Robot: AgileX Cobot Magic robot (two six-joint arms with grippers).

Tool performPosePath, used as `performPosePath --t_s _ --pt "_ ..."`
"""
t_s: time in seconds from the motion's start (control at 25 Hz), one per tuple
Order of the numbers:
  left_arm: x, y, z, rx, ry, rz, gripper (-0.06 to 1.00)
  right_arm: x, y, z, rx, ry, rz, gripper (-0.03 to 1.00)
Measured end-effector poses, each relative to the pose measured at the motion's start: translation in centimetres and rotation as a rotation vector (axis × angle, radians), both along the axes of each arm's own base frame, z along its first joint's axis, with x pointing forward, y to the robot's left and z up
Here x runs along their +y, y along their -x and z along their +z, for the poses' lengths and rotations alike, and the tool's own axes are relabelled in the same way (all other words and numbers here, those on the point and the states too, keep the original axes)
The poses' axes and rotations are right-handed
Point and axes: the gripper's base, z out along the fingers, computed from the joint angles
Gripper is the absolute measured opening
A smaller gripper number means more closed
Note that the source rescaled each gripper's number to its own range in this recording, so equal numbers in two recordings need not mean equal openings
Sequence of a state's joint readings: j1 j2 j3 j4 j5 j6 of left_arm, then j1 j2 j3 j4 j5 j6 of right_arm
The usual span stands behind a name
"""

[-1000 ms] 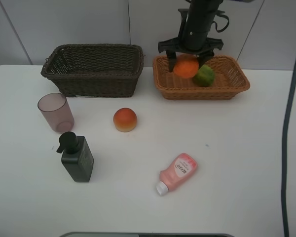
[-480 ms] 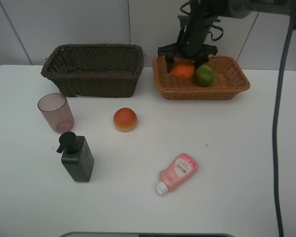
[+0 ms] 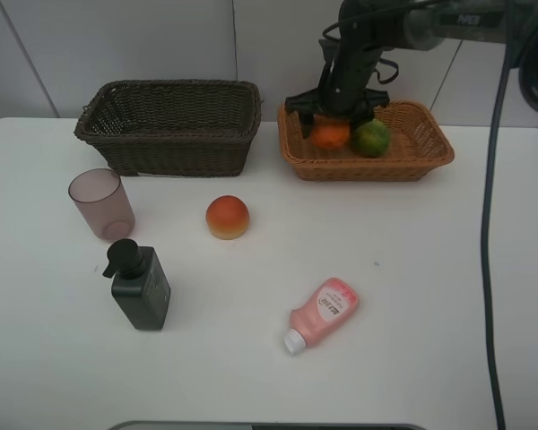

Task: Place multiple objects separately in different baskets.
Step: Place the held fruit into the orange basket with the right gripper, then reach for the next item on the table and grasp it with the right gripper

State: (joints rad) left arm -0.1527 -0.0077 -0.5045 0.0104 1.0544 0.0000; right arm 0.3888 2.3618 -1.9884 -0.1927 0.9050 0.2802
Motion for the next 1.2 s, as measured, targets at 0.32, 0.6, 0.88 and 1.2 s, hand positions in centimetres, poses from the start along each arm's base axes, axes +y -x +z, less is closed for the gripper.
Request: performPosePath --t_s 0.32,0.6,0.88,1.2 --pt "0.0 0.0 0.0 0.000 0.000 0.000 0.95 0.0 0.0 0.0 -0.006 -0.002 0.001 0.57" --pt "0.0 0.0 0.0 0.000 0.000 0.000 0.95 0.1 -0.2 0.1 -0.028 -0.012 0.006 0.80" --pt "0.0 0.0 0.0 0.000 0.000 0.000 0.95 0.1 -0.2 0.4 -0.029 -0.013 0.005 0.81" --pt "0.0 0.0 0.0 0.000 0.000 0.000 0.95 -0.4 1.0 4.6 -0.032 -0.022 -0.032 0.81"
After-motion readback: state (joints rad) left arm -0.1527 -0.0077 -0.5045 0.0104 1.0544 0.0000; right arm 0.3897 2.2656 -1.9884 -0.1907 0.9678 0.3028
